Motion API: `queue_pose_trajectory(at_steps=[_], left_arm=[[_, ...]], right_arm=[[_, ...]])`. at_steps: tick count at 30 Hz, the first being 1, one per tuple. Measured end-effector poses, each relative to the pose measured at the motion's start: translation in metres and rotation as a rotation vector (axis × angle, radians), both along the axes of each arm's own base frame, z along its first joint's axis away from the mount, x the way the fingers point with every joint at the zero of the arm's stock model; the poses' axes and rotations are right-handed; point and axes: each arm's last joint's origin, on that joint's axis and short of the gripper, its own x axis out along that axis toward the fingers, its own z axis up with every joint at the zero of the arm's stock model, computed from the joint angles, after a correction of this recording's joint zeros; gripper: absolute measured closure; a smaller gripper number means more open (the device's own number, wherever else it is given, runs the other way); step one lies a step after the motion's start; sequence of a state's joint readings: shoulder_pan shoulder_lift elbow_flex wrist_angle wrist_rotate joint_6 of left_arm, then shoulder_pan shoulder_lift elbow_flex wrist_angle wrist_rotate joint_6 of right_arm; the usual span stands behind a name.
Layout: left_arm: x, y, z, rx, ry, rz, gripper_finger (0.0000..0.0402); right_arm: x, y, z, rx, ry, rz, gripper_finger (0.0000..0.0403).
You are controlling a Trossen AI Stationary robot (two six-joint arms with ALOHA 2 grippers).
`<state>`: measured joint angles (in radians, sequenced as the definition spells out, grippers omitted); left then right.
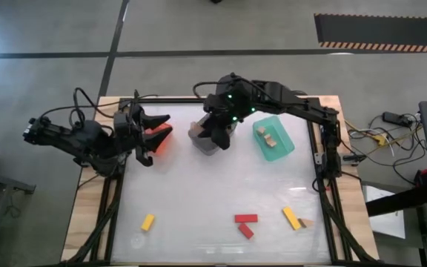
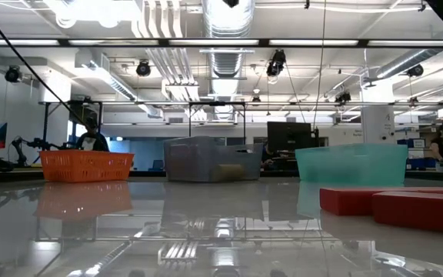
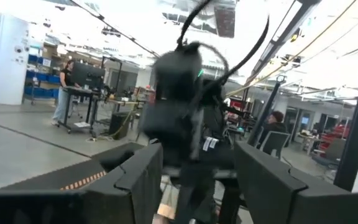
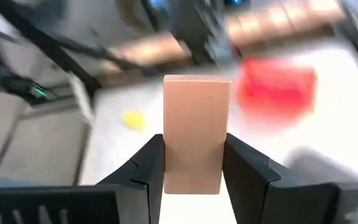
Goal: Sort & place blocks by color
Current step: Put the brown block into the blue bin
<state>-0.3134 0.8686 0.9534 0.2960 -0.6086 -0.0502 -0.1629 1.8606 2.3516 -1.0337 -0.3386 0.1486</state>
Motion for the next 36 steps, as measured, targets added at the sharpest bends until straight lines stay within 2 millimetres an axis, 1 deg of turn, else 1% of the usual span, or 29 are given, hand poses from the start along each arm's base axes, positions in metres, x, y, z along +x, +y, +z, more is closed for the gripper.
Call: queue_pose_trajectory(at_steps=[6, 12, 17, 22, 27, 31, 36], left_arm=[[-0.003, 0.002, -0.001, -0.002, 0.005, 0.037, 0.0221], [-0.004, 0.003, -0.002, -0.006, 0.018, 0.089, 0.022], [-0.004, 0.003, -0.002, 0.019, 0.028, 0.098, 0.022], [-0.003, 0.003, -0.002, 0.019, 0.029, 0.1, 0.022], [-0.003, 0.003, -0.002, 0.019, 0.03, 0.101, 0.022], [-0.003, 0.004, -0.003, 0.014, 0.034, 0.116, 0.022], [-0.003, 0.004, -0.003, 0.014, 0.034, 0.117, 0.022]], right_arm=[[-0.025, -0.027, -0.027, -0.026, 0.361, -0.226, 0.0284], [-0.039, -0.055, -0.053, 0.075, 0.572, -0.374, 0.0284], [-0.043, -0.069, -0.079, 0.119, 0.693, -0.429, 0.0284], [-0.053, -0.071, -0.105, 0.142, 0.803, -0.445, 0.0284], [-0.071, -0.073, -0.128, 0.147, 0.843, -0.489, 0.0284], [-0.088, -0.081, -0.147, 0.182, 0.849, -0.554, 0.0284], [-0.114, -0.091, -0.173, 0.232, 0.926, -0.627, 0.0284]])
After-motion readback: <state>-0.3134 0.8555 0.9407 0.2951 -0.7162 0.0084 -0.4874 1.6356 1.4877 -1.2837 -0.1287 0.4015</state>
